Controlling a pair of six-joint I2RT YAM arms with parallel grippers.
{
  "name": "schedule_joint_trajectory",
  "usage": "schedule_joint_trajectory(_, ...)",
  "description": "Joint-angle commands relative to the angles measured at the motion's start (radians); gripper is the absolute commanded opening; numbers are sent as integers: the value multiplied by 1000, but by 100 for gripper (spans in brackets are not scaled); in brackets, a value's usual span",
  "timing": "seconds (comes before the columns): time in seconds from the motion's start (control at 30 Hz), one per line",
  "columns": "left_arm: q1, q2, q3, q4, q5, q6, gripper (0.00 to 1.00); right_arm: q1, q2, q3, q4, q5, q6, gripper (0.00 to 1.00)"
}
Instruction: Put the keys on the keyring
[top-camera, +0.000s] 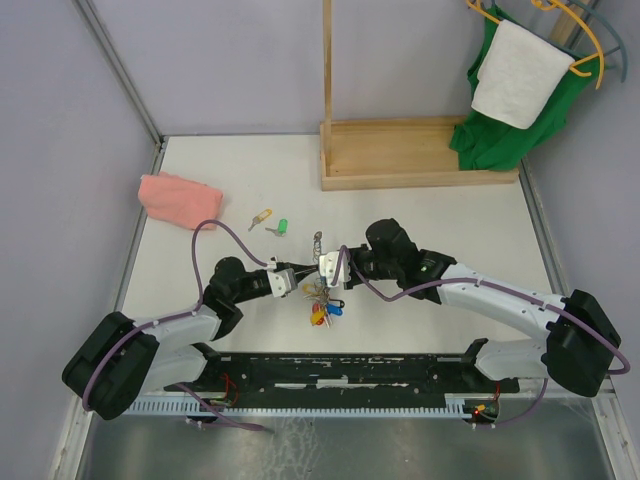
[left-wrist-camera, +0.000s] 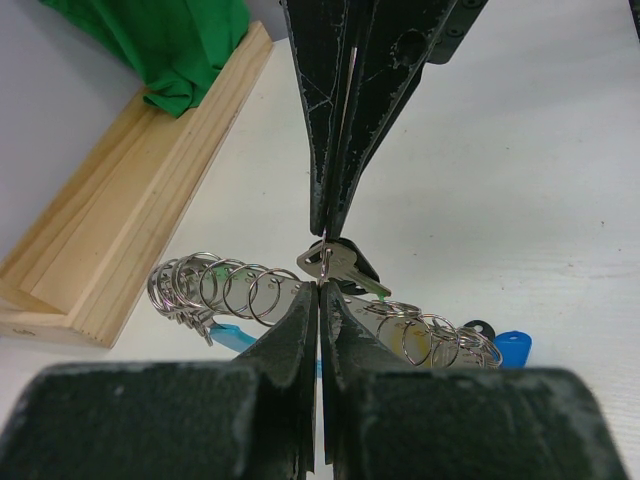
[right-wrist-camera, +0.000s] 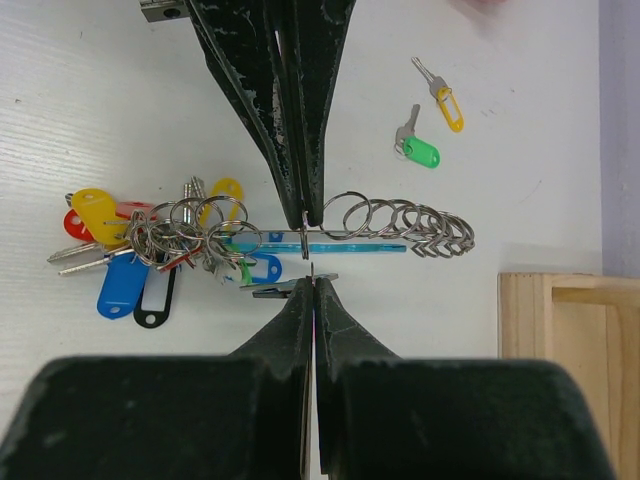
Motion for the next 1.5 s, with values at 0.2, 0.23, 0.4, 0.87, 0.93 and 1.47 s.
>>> schedule_joint_trajectory(0.2, -3, -18, 12, 80, 20, -9, 3, 5, -21, 9, 11, -27, 22, 1)
schedule_joint_trajectory(0.23, -4, -18, 12, 80, 20, -10, 3, 5, -22, 11, 10, -31, 23, 1)
schedule_joint_trajectory(0.4, -4, -18, 13, 79, 23, -11, 3, 5, -19, 10, 25, -42, 31, 1)
schedule_joint_trajectory(0.87, -4, -18, 15, 79, 32, -17, 3, 5, -21, 3, 52, -47, 48, 1)
schedule_joint_trajectory(0.93, -4, -18, 15, 79, 36, -17, 3, 5, -19, -1, 66, -54, 52, 1)
schedule_joint_trajectory(1.47, -4, -15, 21, 72, 66, -30, 3, 4, -35, -24, 131, -104, 64, 1)
